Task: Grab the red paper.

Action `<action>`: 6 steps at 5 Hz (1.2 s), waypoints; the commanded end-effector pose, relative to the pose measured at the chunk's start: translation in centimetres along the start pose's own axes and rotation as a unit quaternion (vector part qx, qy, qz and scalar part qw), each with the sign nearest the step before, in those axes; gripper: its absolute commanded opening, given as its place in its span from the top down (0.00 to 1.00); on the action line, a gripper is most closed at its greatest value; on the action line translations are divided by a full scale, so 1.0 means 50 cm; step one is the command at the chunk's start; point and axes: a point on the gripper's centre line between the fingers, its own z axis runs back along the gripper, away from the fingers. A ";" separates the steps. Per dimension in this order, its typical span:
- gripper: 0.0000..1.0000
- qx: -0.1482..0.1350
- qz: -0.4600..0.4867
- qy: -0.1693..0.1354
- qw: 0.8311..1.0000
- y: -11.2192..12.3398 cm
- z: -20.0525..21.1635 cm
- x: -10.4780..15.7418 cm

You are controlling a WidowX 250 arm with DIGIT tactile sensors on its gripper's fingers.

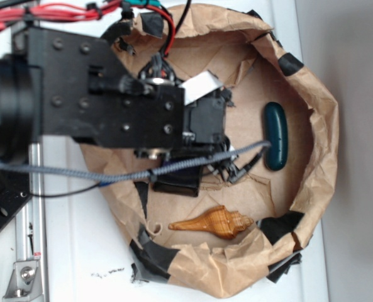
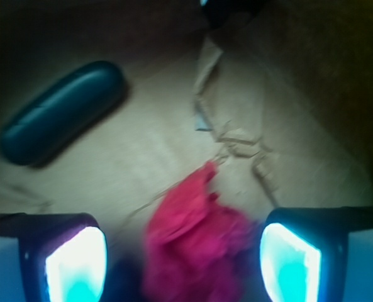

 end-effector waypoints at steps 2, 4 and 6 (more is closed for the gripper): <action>0.37 0.016 0.002 0.051 0.999 0.038 -0.083 -0.011; 1.00 -0.035 -0.002 0.001 0.999 0.018 0.038 0.032; 1.00 -0.099 -0.020 -0.054 0.993 -0.014 0.161 0.063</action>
